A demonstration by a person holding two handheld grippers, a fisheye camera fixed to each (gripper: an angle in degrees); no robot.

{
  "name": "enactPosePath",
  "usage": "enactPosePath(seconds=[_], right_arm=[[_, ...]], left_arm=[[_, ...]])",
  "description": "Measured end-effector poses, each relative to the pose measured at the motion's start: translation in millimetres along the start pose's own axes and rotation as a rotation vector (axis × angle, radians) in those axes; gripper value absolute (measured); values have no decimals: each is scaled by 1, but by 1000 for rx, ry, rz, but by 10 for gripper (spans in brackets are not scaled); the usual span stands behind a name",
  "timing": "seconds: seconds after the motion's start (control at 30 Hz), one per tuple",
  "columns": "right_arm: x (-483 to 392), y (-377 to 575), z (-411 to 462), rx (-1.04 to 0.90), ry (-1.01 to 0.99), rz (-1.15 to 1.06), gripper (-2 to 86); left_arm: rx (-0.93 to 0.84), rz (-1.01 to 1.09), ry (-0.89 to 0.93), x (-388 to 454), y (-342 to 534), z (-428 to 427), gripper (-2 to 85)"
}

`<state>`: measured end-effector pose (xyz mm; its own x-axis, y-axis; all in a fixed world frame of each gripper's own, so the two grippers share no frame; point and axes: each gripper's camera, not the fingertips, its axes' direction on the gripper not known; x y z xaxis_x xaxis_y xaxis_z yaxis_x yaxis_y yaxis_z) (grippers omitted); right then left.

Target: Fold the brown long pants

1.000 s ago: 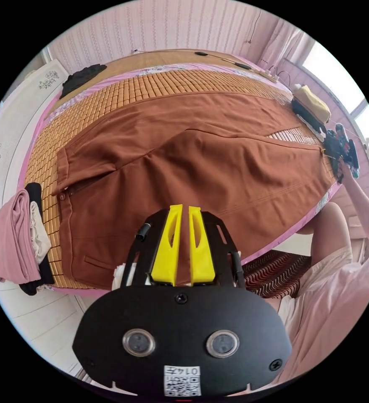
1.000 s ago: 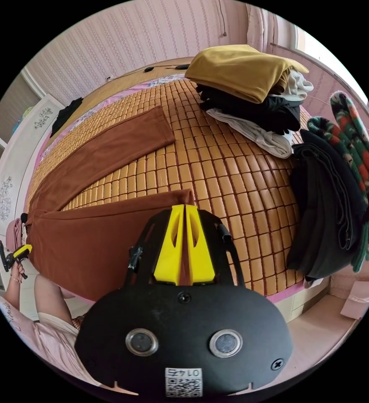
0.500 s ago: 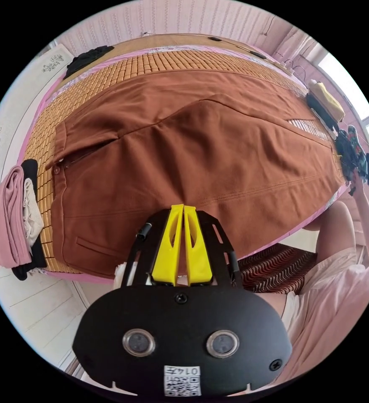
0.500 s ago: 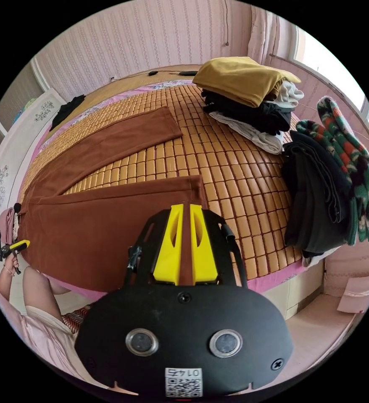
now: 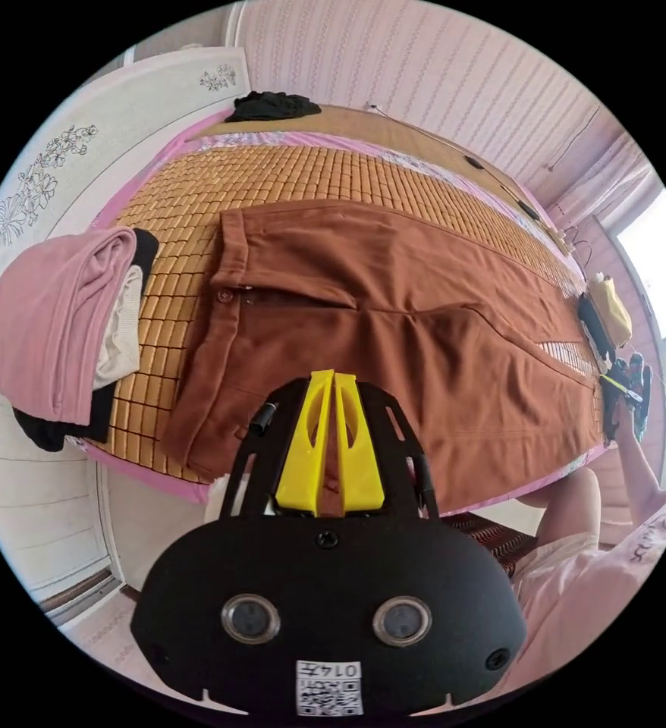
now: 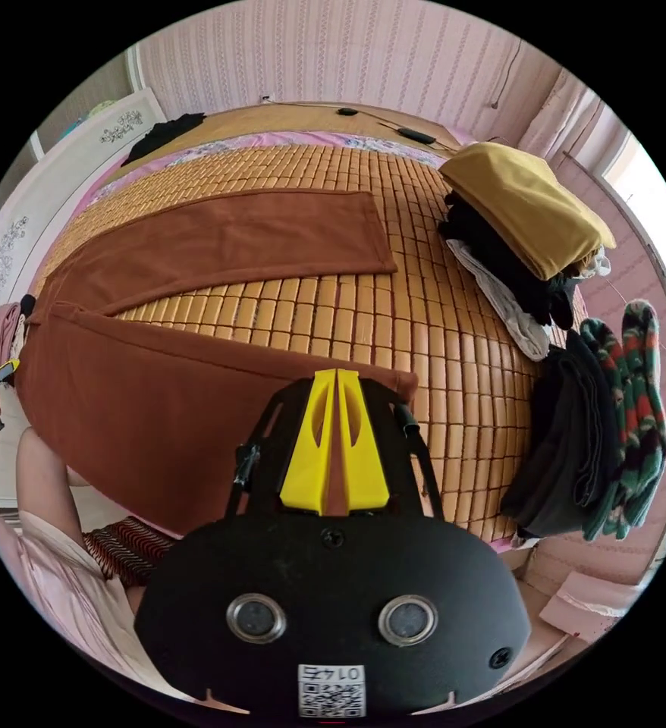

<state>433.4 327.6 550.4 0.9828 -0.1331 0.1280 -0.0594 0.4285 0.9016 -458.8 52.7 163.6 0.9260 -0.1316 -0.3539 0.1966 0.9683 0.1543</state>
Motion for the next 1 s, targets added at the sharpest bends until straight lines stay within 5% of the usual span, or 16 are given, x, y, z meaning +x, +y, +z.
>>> enactPosePath(seconds=[0.23,0.43,0.67,0.83,1.0], right_arm=[[-17,-119,49,9,17,42,-2],[-5,-149,80,13,-25,185,-3],[-1,-165,72,5,44,140,-3],[47,-79,-21,268,-82,218,2],[120,58,-59,145,-123,356,61]], left_arm=[[77,-79,-171,-51,-76,15,-8],[-24,-76,-258,-67,-108,57,-8],[-17,-149,-174,-95,-107,39,-7],[141,-200,-51,-110,-56,-22,2],[155,-299,50,-139,36,-61,57]])
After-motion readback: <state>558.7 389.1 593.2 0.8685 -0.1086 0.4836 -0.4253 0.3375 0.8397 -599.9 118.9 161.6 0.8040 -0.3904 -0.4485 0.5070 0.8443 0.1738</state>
